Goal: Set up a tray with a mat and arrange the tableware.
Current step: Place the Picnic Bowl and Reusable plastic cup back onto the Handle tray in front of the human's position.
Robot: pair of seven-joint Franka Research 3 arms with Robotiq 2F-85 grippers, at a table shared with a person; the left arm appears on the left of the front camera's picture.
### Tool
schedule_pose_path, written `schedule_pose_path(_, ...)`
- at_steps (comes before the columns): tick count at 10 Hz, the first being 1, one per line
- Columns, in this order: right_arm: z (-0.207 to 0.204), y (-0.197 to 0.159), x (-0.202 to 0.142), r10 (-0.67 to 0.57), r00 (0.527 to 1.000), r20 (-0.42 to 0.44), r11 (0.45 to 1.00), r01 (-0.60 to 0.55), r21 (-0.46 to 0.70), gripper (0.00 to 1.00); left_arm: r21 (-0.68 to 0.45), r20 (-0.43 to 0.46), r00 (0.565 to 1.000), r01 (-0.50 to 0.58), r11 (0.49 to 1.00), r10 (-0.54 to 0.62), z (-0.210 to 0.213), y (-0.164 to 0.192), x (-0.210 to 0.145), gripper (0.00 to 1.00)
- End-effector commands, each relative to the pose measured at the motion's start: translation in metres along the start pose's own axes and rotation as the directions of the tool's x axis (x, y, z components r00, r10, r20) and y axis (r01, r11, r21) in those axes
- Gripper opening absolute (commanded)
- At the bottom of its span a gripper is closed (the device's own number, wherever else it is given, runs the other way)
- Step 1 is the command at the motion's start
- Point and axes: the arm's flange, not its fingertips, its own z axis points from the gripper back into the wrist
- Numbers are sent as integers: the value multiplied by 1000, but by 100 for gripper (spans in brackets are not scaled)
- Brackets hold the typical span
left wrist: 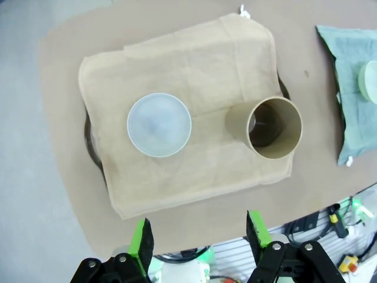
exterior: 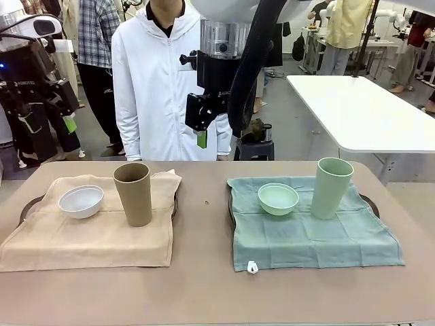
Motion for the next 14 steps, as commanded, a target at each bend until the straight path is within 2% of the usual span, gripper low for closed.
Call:
schedule_pose_path(1,-7,3,1,27,999,26,999,-28,42,100,1,20,1000,6,1000,-6,-6,6,0,83)
schedule_pose_path(14,-7,3,1,27,999,26,999,-28,42,100,1,20,1000,6,1000,-6,-6,6,0,83)
